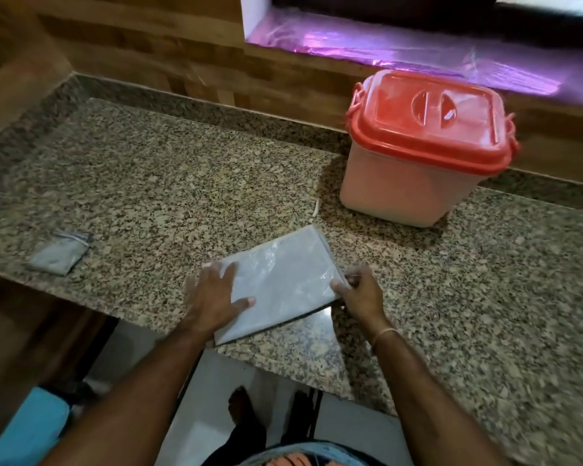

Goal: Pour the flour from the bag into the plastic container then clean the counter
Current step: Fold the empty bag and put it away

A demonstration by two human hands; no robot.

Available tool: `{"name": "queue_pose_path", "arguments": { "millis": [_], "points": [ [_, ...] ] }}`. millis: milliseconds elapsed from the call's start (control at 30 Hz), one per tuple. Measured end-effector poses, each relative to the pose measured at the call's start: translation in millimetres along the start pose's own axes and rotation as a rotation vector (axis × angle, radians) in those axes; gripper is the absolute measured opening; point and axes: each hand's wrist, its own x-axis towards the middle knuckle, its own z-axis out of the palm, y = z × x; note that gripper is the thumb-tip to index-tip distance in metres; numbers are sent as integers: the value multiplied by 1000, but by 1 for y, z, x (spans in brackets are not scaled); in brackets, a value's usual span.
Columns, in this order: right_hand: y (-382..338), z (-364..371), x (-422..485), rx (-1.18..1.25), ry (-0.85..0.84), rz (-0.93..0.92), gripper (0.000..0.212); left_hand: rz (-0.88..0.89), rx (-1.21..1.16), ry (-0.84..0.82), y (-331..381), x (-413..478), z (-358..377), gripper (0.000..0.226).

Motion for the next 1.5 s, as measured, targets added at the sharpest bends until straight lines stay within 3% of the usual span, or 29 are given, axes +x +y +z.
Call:
{"name": "queue_pose_path", "arguments": {
  "millis": [67,167,233,333,400,467,600,633,700,833,933,1067,1233,1367,1500],
  "points": [
    [0,8,-11,338,17,143,49,-31,30,32,11,-1,-2,96],
    [-6,29,-26,695,-189,300,42,-47,80,35,28,-7,-3,92],
    [-14,44,-36,745,-263,376,35,-45,93,36,39,-16,0,90],
    [-25,57,-43,663,-228,370,20,-30,-8,17,52,-27,6,79],
    [-31,50,-39,639,-210,294,16,-102,-241,30,50,-26,1,77],
    [-40,36,-35,654,-303,181,18,-190,-537,43,40,-22,-16,88],
    [-61,9,-32,618,-581,-46,30,-226,-1228,-297,15,-14,-54,64],
    [-69,7,-35,608,-638,-77,31,-253,-1365,-382,6,-13,-56,71],
    [-81,5,-38,611,-725,-100,31,-297,-1530,-466,-8,-18,-54,86],
    [-95,8,-42,546,-792,-119,26,-221,-1793,-516,-7,-48,-60,59],
    [-105,20,-53,497,-782,-110,26,-257,-1865,-394,-21,-70,-62,53],
    [-122,59,-85,381,-680,-68,25,-405,-1786,-13,-63,-102,-53,62],
    [-143,133,-149,115,-598,-196,21,-487,-1685,270,-133,-169,-34,26],
    [-152,205,-226,148,-818,-77,19,-604,-1708,525,-193,-240,0,22],
    [-151,270,-290,238,-900,-52,33,-704,-1685,619,-248,-315,31,24]
  ]
}}
